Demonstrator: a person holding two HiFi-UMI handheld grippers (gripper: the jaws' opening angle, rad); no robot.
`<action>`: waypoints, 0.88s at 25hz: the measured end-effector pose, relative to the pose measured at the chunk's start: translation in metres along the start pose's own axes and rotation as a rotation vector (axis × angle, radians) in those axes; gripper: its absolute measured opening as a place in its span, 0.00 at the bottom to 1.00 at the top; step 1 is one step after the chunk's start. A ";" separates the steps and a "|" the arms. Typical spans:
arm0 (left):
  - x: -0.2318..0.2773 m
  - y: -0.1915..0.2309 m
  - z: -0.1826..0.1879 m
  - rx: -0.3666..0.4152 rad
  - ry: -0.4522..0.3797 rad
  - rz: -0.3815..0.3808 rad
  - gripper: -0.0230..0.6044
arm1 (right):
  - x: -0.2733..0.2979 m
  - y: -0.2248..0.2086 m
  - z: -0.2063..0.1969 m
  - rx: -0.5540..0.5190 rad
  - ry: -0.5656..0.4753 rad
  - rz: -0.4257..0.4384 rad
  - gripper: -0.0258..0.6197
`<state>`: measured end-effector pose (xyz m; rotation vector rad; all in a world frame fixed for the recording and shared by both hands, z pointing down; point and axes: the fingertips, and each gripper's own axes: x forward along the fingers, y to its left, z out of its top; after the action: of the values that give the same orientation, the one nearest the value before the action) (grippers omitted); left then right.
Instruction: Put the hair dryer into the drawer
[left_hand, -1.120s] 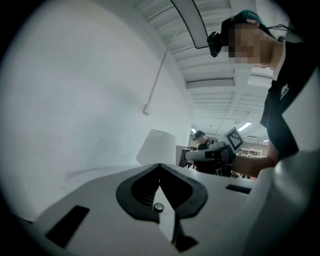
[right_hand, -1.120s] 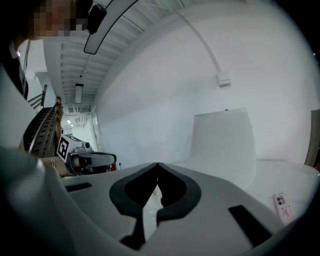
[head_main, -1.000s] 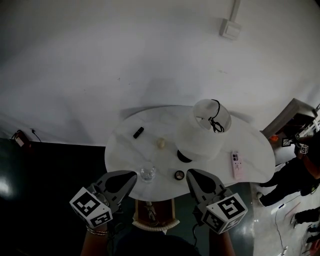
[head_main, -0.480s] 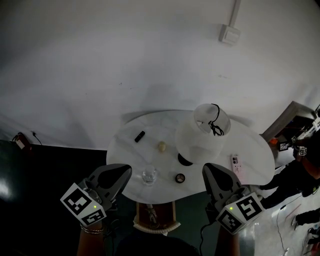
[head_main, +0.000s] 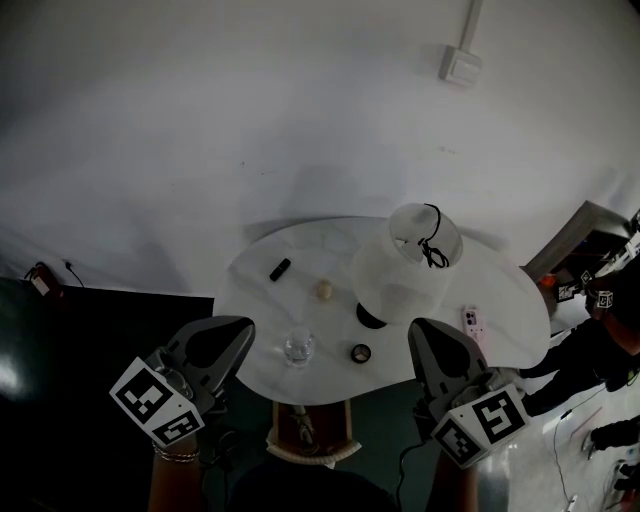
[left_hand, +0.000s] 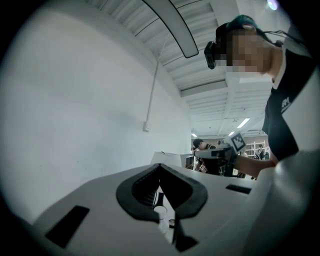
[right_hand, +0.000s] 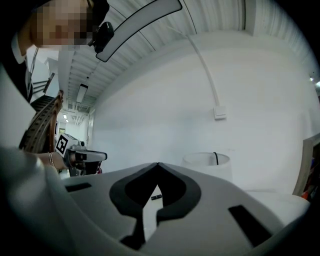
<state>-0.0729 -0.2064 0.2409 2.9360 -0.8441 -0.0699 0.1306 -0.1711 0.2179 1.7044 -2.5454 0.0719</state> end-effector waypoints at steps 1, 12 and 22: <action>0.000 0.001 0.001 0.000 -0.001 0.001 0.05 | 0.001 -0.001 0.000 0.004 0.000 0.001 0.07; -0.001 0.004 0.005 0.012 -0.010 0.002 0.05 | 0.005 -0.001 0.000 -0.014 0.000 0.012 0.06; -0.003 0.006 0.003 0.008 -0.002 0.005 0.05 | 0.009 0.004 -0.003 -0.025 0.008 0.022 0.07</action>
<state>-0.0792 -0.2105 0.2385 2.9412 -0.8544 -0.0698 0.1239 -0.1779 0.2219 1.6642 -2.5481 0.0482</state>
